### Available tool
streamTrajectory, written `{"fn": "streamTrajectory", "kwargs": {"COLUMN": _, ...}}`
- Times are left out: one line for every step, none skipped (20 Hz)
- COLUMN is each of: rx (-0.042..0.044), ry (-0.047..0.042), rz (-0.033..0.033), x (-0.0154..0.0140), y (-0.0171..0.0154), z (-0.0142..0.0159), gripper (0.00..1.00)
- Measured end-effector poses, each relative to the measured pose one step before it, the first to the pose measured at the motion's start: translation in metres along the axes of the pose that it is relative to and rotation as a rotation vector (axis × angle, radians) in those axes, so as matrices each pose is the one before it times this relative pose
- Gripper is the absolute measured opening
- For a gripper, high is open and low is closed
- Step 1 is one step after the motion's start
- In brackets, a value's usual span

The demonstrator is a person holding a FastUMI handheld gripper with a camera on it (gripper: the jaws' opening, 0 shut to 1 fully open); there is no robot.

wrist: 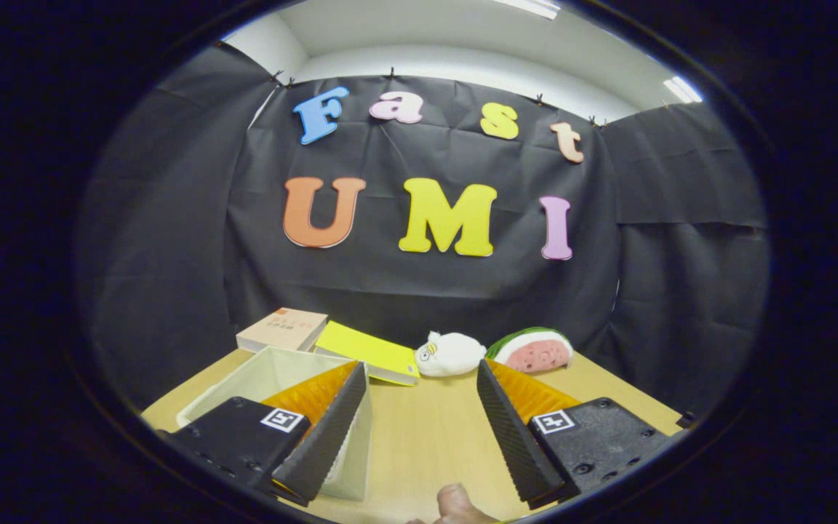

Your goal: Open the storage box then place both shoes into the box .Put the left shoe in first, then the right shoe, with the right side of both shoes facing outward in a uniform manner.

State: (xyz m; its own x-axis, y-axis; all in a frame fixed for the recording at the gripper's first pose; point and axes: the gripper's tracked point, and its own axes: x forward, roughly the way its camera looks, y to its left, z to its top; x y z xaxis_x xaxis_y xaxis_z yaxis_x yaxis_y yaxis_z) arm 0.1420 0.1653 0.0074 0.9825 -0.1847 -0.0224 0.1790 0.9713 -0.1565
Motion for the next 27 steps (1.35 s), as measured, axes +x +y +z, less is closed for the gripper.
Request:
{"fn": "streamTrajectory", "kwargs": {"rx": 0.00133, "ry": -0.00299, "rz": -0.00267, "x": -0.00034, "y": -0.00736, "z": -0.00135, "gripper": 0.99}}
{"fn": "streamTrajectory", "kwargs": {"rx": 0.00103, "ry": 0.00382, "rz": -0.00386, "x": -0.00017, "y": -0.0105, "z": -0.00397, "gripper": 0.99}}
{"fn": "streamTrajectory", "kwargs": {"rx": 0.00316, "ry": 0.00257, "rz": 0.00615, "x": -0.00115, "y": -0.00627, "z": -0.00085, "gripper": 0.99}}
{"fn": "streamTrajectory", "kwargs": {"rx": 0.00727, "ry": 0.01003, "rz": -0.00431, "x": -0.00008, "y": -0.00922, "z": -0.00206, "gripper": 0.99}}
{"fn": "streamTrajectory", "kwargs": {"rx": 0.00428, "ry": 0.00795, "rz": 0.00673, "x": -0.00086, "y": -0.00706, "z": -0.00221, "gripper": 0.99}}
{"fn": "streamTrajectory", "kwargs": {"rx": 0.00556, "ry": 0.00148, "rz": 0.00784, "x": 0.00155, "y": -0.00468, "z": -0.00035, "gripper": 0.99}}
{"fn": "streamTrajectory", "kwargs": {"rx": -0.00257, "ry": 0.00263, "rz": -0.00585, "x": 0.00065, "y": -0.00798, "z": -0.00125, "gripper": 0.99}}
{"fn": "streamTrajectory", "kwargs": {"rx": -0.00305, "ry": -0.00446, "rz": -0.00783, "x": 0.00087, "y": -0.00922, "z": -0.00089, "gripper": 0.99}}
{"fn": "streamTrajectory", "kwargs": {"rx": 0.00291, "ry": -0.01148, "rz": -0.00665, "x": 0.00061, "y": -0.00817, "z": 0.00152, "gripper": 0.99}}
{"fn": "streamTrajectory", "kwargs": {"rx": 0.01268, "ry": -0.01474, "rz": 0.00209, "x": -0.00022, "y": -0.00575, "z": 0.00147, "gripper": 0.99}}
{"fn": "streamTrajectory", "kwargs": {"rx": 0.02266, "ry": -0.02353, "rz": 0.00778, "x": 0.00009, "y": -0.0038, "z": 0.00359, "gripper": 0.99}}
{"fn": "streamTrajectory", "kwargs": {"rx": 0.02094, "ry": -0.01741, "rz": 0.00633, "x": -0.00058, "y": -0.00488, "z": 0.0033, "gripper": 0.99}}
{"fn": "streamTrajectory", "kwargs": {"rx": 0.0172, "ry": -0.01629, "rz": 0.0097, "x": -0.00139, "y": -0.00269, "z": 0.00308, "gripper": 1.0}}
{"fn": "streamTrajectory", "kwargs": {"rx": 0.01036, "ry": -0.01817, "rz": 0.00633, "x": -0.00273, "y": -0.00316, "z": 0.00432, "gripper": 1.0}}
{"fn": "streamTrajectory", "kwargs": {"rx": 0.01027, "ry": -0.02098, "rz": -0.00079, "x": -0.00263, "y": -0.00387, "z": 0.00552, "gripper": 1.0}}
{"fn": "streamTrajectory", "kwargs": {"rx": 0.00439, "ry": -0.0116, "rz": -0.01124, "x": -0.00095, "y": -0.00463, "z": 0.0041, "gripper": 1.0}}
{"fn": "streamTrajectory", "kwargs": {"rx": 0.00115, "ry": -0.00619, "rz": -0.00846, "x": -0.00137, "y": -0.00371, "z": 0.00178, "gripper": 1.0}}
{"fn": "streamTrajectory", "kwargs": {"rx": -0.00194, "ry": 0.00311, "rz": 0.00948, "x": -0.00101, "y": 0.0024, "z": -0.00139, "gripper": 1.0}}
{"fn": "streamTrajectory", "kwargs": {"rx": 0.00072, "ry": 0.00878, "rz": 0.01652, "x": -0.00136, "y": 0.00285, "z": -0.00191, "gripper": 1.0}}
{"fn": "streamTrajectory", "kwargs": {"rx": 0.00477, "ry": 0.00095, "rz": 0.02036, "x": -0.00021, "y": 0.00306, "z": -0.00108, "gripper": 1.0}}
{"fn": "streamTrajectory", "kwargs": {"rx": 0.00383, "ry": 0.00427, "rz": 0.0061, "x": -0.00049, "y": -0.00068, "z": -0.00146, "gripper": 1.0}}
{"fn": "streamTrajectory", "kwargs": {"rx": 0.00231, "ry": 0.00871, "rz": -0.01041, "x": 0.00075, "y": -0.00603, "z": -0.00249, "gripper": 1.0}}
{"fn": "streamTrajectory", "kwargs": {"rx": 0.00032, "ry": 0.00428, "rz": -0.01211, "x": -0.00056, "y": -0.00549, "z": -0.00196, "gripper": 1.0}}
{"fn": "streamTrajectory", "kwargs": {"rx": 0.00273, "ry": -0.00386, "rz": -0.00402, "x": 0.00026, "y": -0.00212, "z": 0.00071, "gripper": 1.0}}
{"fn": "streamTrajectory", "kwargs": {"rx": 0.00799, "ry": -0.00106, "rz": -0.00184, "x": -0.0004, "y": -0.00284, "z": -0.00069, "gripper": 1.0}}
{"fn": "streamTrajectory", "kwargs": {"rx": 0.00486, "ry": 0.00372, "rz": 0.00448, "x": 0.00062, "y": -0.00128, "z": -0.0025, "gripper": 1.0}}
{"fn": "streamTrajectory", "kwargs": {"rx": 0.00027, "ry": 0.01029, "rz": -0.00478, "x": 0.00025, "y": -0.00384, "z": -0.00205, "gripper": 1.0}}
